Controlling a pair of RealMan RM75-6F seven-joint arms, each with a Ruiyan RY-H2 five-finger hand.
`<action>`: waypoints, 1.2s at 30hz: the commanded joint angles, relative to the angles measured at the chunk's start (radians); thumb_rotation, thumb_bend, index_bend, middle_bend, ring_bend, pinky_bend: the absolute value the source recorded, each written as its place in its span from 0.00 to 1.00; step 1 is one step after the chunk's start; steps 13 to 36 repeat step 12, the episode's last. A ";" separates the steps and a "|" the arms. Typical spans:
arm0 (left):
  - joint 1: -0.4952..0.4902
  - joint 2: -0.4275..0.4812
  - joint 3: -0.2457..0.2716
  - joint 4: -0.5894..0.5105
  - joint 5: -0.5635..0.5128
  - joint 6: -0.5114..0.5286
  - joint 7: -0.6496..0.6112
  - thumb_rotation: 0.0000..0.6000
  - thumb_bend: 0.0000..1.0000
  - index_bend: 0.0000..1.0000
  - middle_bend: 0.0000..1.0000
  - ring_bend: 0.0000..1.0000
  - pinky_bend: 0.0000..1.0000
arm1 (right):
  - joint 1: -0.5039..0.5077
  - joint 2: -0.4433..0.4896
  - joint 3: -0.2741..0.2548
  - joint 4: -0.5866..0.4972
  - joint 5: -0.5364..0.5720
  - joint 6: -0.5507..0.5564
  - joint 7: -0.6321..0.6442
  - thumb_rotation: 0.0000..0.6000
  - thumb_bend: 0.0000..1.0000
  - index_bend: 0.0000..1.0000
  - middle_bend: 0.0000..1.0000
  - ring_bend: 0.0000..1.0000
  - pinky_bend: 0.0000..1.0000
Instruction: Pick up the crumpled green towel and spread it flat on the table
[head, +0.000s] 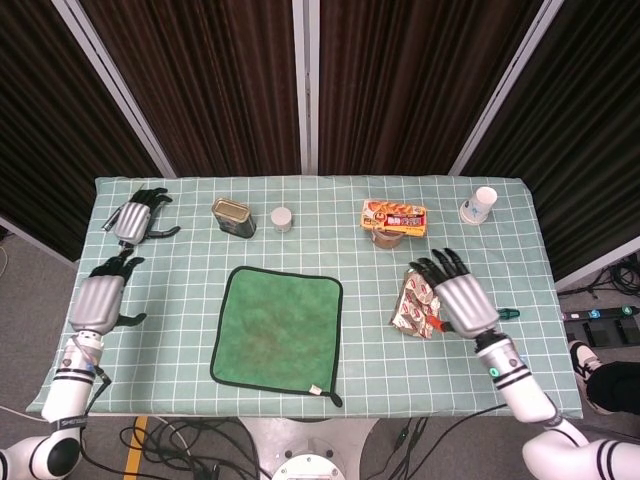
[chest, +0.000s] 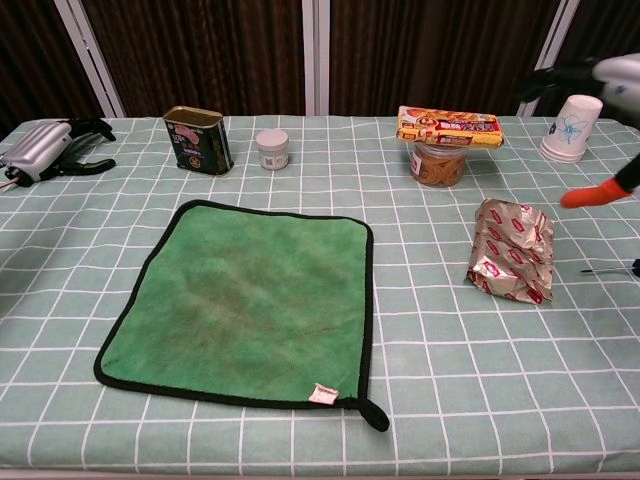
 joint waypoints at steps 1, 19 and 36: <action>0.077 -0.002 0.000 0.011 0.029 0.104 -0.058 1.00 0.06 0.22 0.19 0.16 0.26 | -0.099 0.063 -0.010 0.009 -0.010 0.106 0.078 1.00 0.06 0.09 0.12 0.01 0.00; 0.230 0.030 0.081 -0.099 0.134 0.290 -0.001 1.00 0.06 0.22 0.19 0.16 0.25 | -0.333 0.120 -0.051 -0.007 -0.064 0.338 0.197 1.00 0.06 0.07 0.11 0.00 0.00; 0.230 0.030 0.081 -0.099 0.134 0.290 -0.001 1.00 0.06 0.22 0.19 0.16 0.25 | -0.333 0.120 -0.051 -0.007 -0.064 0.338 0.197 1.00 0.06 0.07 0.11 0.00 0.00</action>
